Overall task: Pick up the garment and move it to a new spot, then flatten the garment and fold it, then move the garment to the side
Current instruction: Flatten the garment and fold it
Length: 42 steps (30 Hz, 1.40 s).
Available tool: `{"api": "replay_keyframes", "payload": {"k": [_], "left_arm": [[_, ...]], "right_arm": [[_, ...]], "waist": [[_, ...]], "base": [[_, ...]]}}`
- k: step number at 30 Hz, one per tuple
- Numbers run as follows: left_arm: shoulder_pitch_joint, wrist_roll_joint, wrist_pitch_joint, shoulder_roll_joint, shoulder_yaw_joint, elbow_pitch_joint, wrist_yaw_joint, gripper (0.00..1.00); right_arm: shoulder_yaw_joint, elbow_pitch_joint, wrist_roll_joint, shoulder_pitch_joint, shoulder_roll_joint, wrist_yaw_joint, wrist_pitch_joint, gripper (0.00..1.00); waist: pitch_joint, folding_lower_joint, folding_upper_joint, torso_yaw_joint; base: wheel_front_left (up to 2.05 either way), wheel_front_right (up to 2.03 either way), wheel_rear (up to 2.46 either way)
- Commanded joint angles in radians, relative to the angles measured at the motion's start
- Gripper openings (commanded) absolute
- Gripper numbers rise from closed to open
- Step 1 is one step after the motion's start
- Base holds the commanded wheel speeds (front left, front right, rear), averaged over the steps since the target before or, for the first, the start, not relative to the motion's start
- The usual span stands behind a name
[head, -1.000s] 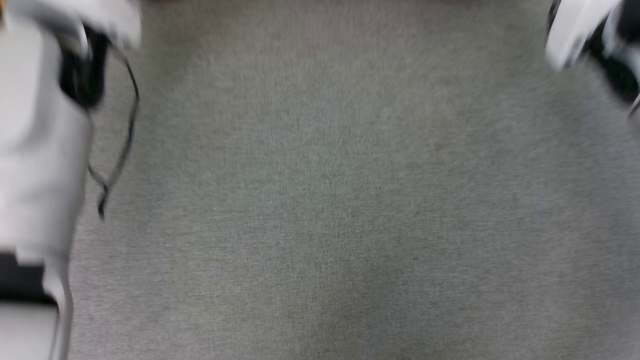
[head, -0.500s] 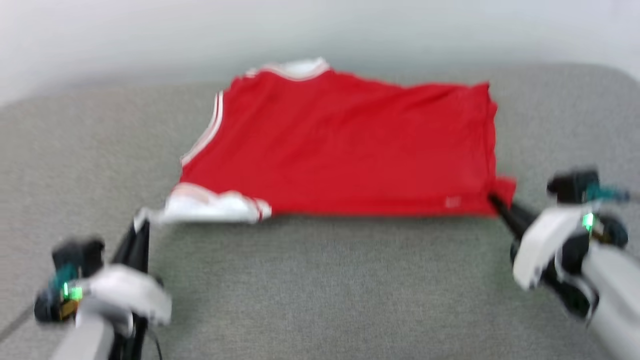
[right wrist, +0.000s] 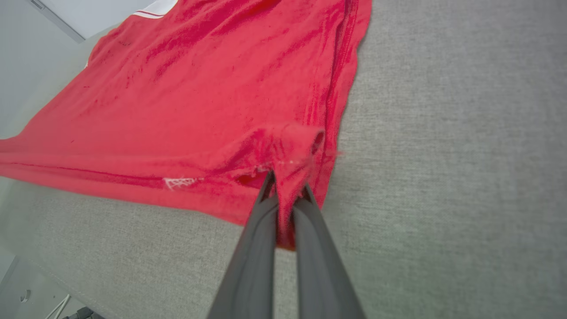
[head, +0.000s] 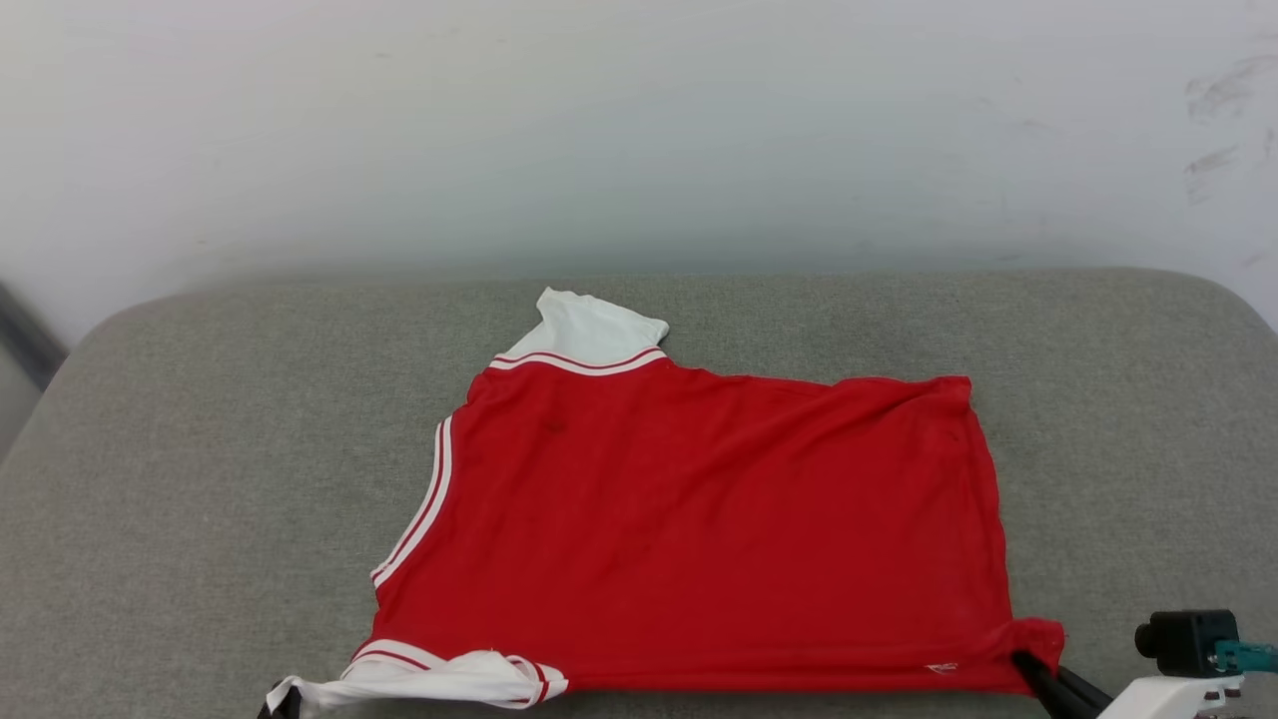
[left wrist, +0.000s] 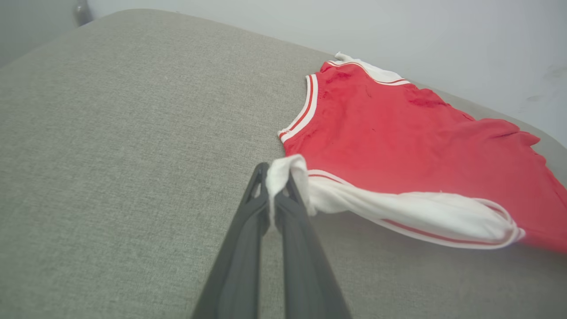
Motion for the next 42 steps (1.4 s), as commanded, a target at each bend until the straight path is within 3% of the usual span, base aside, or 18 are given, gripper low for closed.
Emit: {"api": "replay_keyframes", "payload": {"k": [1, 6, 11, 21, 31, 32, 33, 34, 35, 42], "left_arm": [[0.024, -0.003, 0.011, 0.01, 0.01, -0.032, 0.019, 0.0], [0.0, -0.014, 0.031, 0.005, 0.012, -0.099, 0.032, 0.0], [-0.111, 0.002, 0.066, 0.008, -0.028, -0.087, -0.001, 0.0], [-0.449, 0.028, 0.038, -0.026, -0.081, 0.148, -0.118, 0.0], [-0.618, -0.017, 0.043, -0.096, -0.12, 0.437, -0.224, 0.01], [-0.631, -0.023, 0.041, -0.101, -0.121, 0.464, -0.232, 0.32], [-0.639, -0.025, 0.044, -0.104, -0.126, 0.488, -0.24, 0.8], [-0.647, -0.029, 0.042, -0.106, -0.128, 0.512, -0.247, 1.0], [-0.652, -0.033, 0.043, -0.107, -0.131, 0.533, -0.253, 1.0], [-0.655, -0.06, 0.036, -0.083, -0.129, 0.625, -0.284, 1.0]], "right_arm": [[-0.042, -0.019, -0.021, 0.042, 0.002, -0.002, 0.02, 0.0], [-0.16, -0.093, -0.094, 0.083, 0.039, -0.002, 0.091, 0.0], [-0.236, -0.143, -0.16, 0.04, 0.072, -0.002, 0.155, 0.0], [-0.287, -0.164, -0.293, -0.136, 0.129, -0.002, 0.251, 0.0], [-0.248, -0.047, -0.309, -0.21, 0.154, -0.002, 0.243, 0.0], [-0.24, -0.035, -0.308, -0.212, 0.156, -0.002, 0.236, 0.26], [-0.233, -0.026, -0.305, -0.212, 0.16, -0.002, 0.228, 0.49], [-0.228, -0.018, -0.306, -0.216, 0.16, -0.002, 0.219, 0.87], [-0.222, -0.012, -0.306, -0.219, 0.162, -0.002, 0.208, 1.0], [-0.217, -0.02, -0.318, -0.193, 0.172, -0.002, 0.042, 1.0]], "waist": [[0.002, 0.0004, 0.0, 0.002], [0.022, 0.0004, 0.0, 0.005], [0.061, 0.0004, 0.0, 0.014], [0.204, 0.0004, 0.0, 0.007], [0.275, 0.0004, 0.0, -0.001], [0.276, 0.0004, 0.0, -0.003], [0.275, 0.0004, 0.0, -0.004], [0.273, 0.0004, 0.0, -0.006], [0.269, 0.0004, 0.0, -0.008], [0.194, 0.0004, 0.0, -0.024]], "base": [[0.0, 0.0, 0.0], [0.0, 0.0, 0.0], [0.0, 0.0, 0.0], [0.0, 0.0, 0.0], [0.0, 0.0, 0.0], [0.0, 0.0, 0.0], [0.0, 0.0, 0.0], [0.0, 0.0, 0.0], [0.0, 0.0, 0.0], [0.0, 0.0, 0.0]]}}
